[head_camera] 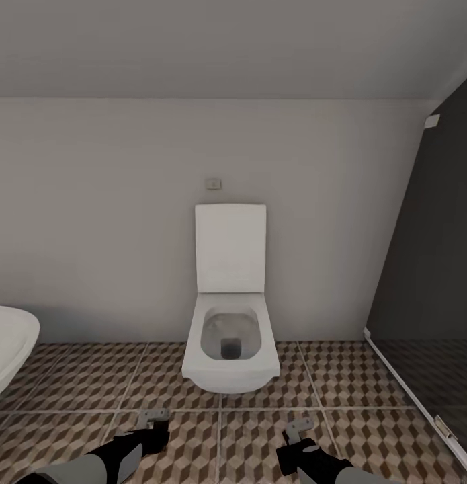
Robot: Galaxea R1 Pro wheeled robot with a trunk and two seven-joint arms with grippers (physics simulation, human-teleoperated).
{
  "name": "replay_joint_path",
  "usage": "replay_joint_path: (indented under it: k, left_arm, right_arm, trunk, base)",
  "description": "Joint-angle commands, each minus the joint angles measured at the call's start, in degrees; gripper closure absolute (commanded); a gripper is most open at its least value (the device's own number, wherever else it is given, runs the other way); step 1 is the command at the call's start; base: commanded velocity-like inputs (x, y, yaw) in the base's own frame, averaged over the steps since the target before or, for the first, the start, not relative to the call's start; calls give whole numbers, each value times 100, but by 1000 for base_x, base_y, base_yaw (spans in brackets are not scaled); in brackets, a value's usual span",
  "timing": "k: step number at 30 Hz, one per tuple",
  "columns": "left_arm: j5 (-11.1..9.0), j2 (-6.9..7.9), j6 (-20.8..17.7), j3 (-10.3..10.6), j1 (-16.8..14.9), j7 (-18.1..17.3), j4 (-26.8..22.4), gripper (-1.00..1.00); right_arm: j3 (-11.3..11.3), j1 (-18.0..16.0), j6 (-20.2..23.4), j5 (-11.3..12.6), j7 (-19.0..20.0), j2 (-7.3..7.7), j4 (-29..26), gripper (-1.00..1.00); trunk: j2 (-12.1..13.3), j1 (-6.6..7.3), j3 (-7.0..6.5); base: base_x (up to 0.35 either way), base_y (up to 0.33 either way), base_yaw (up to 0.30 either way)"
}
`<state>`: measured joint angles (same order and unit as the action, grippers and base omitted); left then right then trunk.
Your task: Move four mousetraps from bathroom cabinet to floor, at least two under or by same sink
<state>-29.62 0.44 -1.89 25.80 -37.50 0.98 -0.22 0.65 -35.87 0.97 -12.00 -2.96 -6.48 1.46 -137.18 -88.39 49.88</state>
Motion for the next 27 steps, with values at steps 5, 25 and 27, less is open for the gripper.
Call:
replay_joint_path:
  k: [5,25,27]
  left_arm:
    - [-36,0,-27,48,-3,37,-4,100]
    - [-36,-9,-14,48,58,69,-4,100]
    - [-36,-9,-14,50,58,69,-4,100]
  right_arm:
    - [5,-8,9,-40,-21,3,12,100]
    - [5,-8,9,-40,-21,0,12,100]
    - [5,-8,9,-40,-21,3,12,100]
  trunk:
    - [-205,-109,96]
    - [-619,-355,497]
    - [-622,-360,541]
  base:
    - [0,0,0]
    - [0,0,0]
    - [0,0,0]
